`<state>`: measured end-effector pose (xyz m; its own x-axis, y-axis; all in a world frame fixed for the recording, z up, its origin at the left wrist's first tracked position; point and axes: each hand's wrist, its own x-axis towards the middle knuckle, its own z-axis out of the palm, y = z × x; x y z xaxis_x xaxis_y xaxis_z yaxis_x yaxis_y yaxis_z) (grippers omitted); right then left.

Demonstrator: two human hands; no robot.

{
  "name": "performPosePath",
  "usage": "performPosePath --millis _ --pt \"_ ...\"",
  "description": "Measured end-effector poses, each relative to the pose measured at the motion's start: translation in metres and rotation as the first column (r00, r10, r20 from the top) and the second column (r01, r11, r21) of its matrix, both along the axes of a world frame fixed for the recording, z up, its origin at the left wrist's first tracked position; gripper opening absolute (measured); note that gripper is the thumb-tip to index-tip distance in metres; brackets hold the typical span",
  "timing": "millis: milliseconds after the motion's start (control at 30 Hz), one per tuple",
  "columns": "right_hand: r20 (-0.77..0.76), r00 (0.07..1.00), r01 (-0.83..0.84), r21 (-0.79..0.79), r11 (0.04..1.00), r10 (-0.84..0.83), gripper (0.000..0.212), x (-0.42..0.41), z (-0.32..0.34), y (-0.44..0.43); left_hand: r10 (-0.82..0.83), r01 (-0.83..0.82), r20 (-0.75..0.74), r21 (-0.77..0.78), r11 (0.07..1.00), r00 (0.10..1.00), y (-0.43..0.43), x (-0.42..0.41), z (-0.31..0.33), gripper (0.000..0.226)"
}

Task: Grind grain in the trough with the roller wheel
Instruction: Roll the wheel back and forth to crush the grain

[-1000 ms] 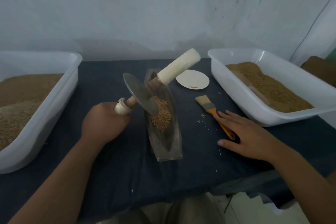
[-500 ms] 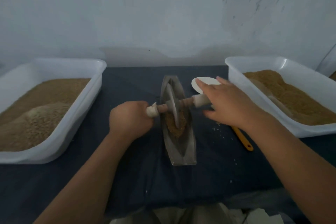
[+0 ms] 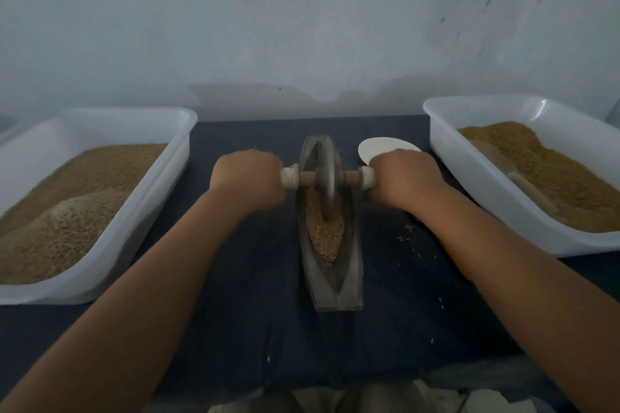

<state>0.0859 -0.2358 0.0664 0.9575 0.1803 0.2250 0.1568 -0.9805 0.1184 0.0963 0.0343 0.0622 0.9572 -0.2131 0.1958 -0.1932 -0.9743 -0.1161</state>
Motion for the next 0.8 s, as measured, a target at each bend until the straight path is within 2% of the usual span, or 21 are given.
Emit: performPosePath --millis 167,233,333,433,533,600,700,800 --pt "0.023 0.999 -0.025 -0.024 0.999 0.026 0.019 -0.004 0.004 -0.001 -0.027 0.025 -0.109 -0.028 0.999 0.994 0.004 -0.002 0.0 0.023" --pt "-0.007 0.997 -0.071 -0.042 0.997 0.07 0.025 -0.024 -0.006 -0.01 -0.081 0.079 -0.135 -0.019 0.997 0.988 0.017 -0.019 -0.009 0.024" --pt "0.065 0.987 -0.138 -0.113 0.984 0.146 0.035 -0.051 -0.012 -0.019 -0.124 0.118 -0.164 -0.044 0.992 0.979 0.029 -0.037 -0.021 0.026" --pt "0.082 0.988 -0.122 -0.125 0.985 0.133 0.03 -0.034 -0.008 -0.012 -0.074 0.063 -0.174 -0.069 0.996 0.982 0.023 -0.023 -0.021 0.028" --pt "0.134 0.988 -0.056 -0.137 0.989 0.074 0.03 0.0 0.002 0.006 0.02 -0.032 -0.12 -0.107 0.994 0.993 0.01 0.006 -0.013 0.03" --pt "0.119 0.992 -0.025 -0.141 0.99 0.042 0.033 0.013 0.007 0.012 0.052 -0.062 -0.082 -0.124 0.99 0.995 0.005 0.019 -0.01 0.029" --pt "0.082 0.997 0.005 -0.061 0.998 0.0 0.023 0.008 0.006 0.008 0.004 -0.015 -0.122 -0.095 0.995 0.993 0.006 0.015 -0.006 0.023" --pt "-0.068 0.997 -0.033 0.006 0.999 0.034 0.024 -0.018 -0.001 -0.007 -0.11 0.105 -0.194 -0.038 0.994 0.975 0.018 -0.009 -0.006 0.024"
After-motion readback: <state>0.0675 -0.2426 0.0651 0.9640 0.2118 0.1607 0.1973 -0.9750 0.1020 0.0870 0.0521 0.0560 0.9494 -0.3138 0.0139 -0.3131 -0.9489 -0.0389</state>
